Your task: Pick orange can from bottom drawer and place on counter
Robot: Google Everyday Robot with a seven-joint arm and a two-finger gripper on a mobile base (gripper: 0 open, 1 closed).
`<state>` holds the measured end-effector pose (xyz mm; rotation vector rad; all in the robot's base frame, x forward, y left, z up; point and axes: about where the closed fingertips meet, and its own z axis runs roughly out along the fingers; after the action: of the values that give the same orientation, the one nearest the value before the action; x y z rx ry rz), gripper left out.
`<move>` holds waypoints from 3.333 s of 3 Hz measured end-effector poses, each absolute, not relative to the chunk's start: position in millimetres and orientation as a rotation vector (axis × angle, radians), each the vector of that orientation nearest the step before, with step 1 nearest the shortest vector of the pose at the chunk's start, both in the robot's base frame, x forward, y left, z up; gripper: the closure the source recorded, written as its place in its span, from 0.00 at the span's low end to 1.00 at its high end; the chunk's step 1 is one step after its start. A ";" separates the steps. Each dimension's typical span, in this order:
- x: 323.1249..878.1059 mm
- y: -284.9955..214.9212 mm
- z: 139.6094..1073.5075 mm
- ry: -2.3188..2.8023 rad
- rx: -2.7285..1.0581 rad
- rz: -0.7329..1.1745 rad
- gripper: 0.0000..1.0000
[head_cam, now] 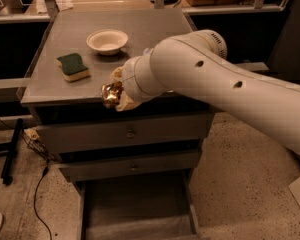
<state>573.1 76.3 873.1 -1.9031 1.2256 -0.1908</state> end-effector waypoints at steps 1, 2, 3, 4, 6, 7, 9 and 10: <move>599.8 75.3 877.8 1.228 -1.918 -0.187 1.00; 620.3 78.6 880.4 1.222 -1.937 -0.158 1.00; 633.4 82.6 878.0 1.215 -1.961 -0.104 1.00; 643.2 90.4 877.0 1.180 -1.987 -0.045 1.00; 665.3 104.7 874.2 1.124 -2.063 0.055 1.00; 669.1 111.6 854.9 1.131 -2.104 0.108 1.00; 671.3 114.3 853.2 1.132 -2.116 0.119 0.73; 671.3 114.3 853.2 1.132 -2.116 0.119 0.50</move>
Offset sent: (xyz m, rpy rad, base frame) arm 0.0745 0.0042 0.0106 -0.0122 0.0576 0.0506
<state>671.3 114.3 853.2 -2.1159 1.1318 0.1195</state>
